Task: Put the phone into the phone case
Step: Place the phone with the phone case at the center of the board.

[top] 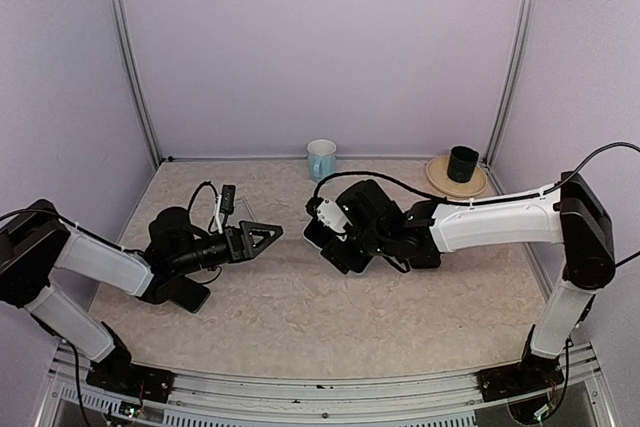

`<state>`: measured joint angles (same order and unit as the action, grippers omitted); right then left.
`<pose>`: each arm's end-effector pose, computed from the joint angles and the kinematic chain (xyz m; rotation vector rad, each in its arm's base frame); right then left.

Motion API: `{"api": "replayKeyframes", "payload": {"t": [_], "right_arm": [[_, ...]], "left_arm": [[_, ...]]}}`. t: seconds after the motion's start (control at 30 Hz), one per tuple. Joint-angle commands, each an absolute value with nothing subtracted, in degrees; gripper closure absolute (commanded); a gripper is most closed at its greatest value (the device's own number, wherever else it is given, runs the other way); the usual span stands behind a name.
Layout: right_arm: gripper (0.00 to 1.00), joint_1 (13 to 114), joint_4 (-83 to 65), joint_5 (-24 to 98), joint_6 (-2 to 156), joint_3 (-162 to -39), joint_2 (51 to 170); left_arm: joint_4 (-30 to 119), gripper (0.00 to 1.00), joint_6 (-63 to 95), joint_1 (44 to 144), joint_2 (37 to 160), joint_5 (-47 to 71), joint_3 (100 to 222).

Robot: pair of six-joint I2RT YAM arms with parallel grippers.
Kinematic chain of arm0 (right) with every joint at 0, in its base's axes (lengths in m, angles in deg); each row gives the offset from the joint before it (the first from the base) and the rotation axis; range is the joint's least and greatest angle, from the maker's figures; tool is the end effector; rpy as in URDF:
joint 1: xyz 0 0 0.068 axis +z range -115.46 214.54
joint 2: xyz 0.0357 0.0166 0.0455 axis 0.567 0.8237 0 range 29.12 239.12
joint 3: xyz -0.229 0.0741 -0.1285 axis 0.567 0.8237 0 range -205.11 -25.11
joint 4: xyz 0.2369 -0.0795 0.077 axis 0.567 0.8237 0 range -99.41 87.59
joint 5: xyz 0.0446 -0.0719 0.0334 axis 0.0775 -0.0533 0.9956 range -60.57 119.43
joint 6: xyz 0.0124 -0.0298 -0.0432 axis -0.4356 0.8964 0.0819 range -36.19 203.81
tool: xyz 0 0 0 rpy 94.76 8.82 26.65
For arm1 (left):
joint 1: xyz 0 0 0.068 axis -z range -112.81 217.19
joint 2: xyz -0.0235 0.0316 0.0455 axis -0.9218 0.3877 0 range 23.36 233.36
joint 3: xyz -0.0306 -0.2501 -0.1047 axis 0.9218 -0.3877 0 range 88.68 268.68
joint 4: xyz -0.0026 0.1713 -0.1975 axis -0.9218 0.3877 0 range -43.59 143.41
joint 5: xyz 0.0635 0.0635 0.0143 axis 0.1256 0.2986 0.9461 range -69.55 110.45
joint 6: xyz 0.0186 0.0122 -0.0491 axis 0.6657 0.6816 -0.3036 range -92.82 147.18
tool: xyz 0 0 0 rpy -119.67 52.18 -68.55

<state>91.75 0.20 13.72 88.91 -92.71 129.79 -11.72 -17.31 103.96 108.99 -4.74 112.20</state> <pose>0.2175 0.3198 0.2162 -1.0627 2.0247 0.1562 0.2101 -0.1759 0.1810 0.2538 1.8252 -1.4018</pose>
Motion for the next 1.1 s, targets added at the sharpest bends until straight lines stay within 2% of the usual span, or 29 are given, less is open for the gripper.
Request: {"api": "replayKeyframes", "payload": {"t": [0.0, 0.57, 1.07], "right_arm": [[0.46, 90.9, -0.2, 8.6, 79.6, -97.5, 133.1], [0.45, 89.1, -1.5, 2.0, 57.9, -104.5, 142.5], [0.46, 88.1, 5.4, -2.6, 39.5, -114.3, 151.1]], "left_arm": [[-12.5, 0.01, -16.6, 103.7, 107.7, -3.1, 111.3], [-12.4, 0.01, -16.6, 103.7, 106.1, -0.6, 109.9], [-14.2, 0.01, -17.2, 103.7, 106.1, 0.2, 107.8]]}}
